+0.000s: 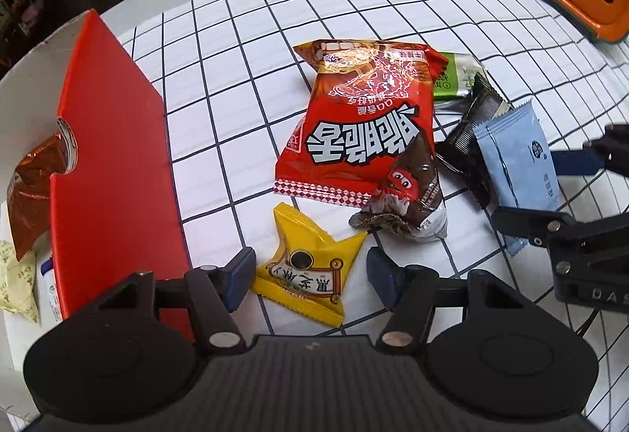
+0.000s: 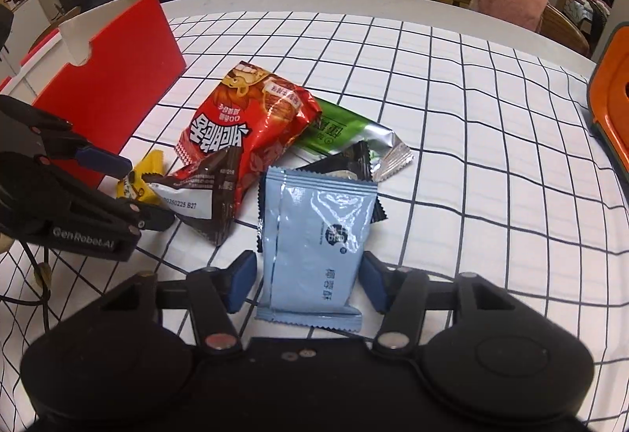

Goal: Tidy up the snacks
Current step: 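Grasp the yellow sesame candy with the left tool while the right grasps the light-blue packet, then lift both held snacks and carry them toward the red box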

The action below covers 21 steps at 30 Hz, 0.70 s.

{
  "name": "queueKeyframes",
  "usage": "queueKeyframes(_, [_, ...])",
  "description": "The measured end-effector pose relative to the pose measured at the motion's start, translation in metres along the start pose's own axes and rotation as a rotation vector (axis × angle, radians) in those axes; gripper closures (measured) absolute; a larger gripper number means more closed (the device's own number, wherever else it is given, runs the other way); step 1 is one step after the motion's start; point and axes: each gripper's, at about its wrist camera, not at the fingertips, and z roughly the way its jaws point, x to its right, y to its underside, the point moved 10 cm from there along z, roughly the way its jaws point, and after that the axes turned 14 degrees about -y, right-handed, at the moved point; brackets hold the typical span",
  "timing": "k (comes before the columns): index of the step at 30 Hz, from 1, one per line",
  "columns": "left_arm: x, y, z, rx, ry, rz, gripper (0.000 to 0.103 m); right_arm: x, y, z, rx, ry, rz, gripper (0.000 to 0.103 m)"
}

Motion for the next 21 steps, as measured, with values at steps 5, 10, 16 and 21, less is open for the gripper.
queueKeyframes(5, [-0.004,0.004,0.001,-0.006,0.011,-0.028,0.058,0.000,0.003,0.001,-0.001,0.018,0.007,0.057])
queueKeyframes(10, [-0.004,0.005,-0.002,0.014,-0.001,-0.025,0.066,-0.001,0.004,0.000,0.004,0.025,0.019,0.059])
queueKeyframes(16, [-0.006,0.008,-0.010,0.023,0.003,-0.044,0.070,-0.002,0.007,-0.006,0.029,0.026,0.054,0.059])
queueKeyframes(21, [-0.009,0.013,-0.014,0.038,0.010,-0.053,0.070,-0.003,0.014,-0.017,0.060,0.020,0.106,0.059])
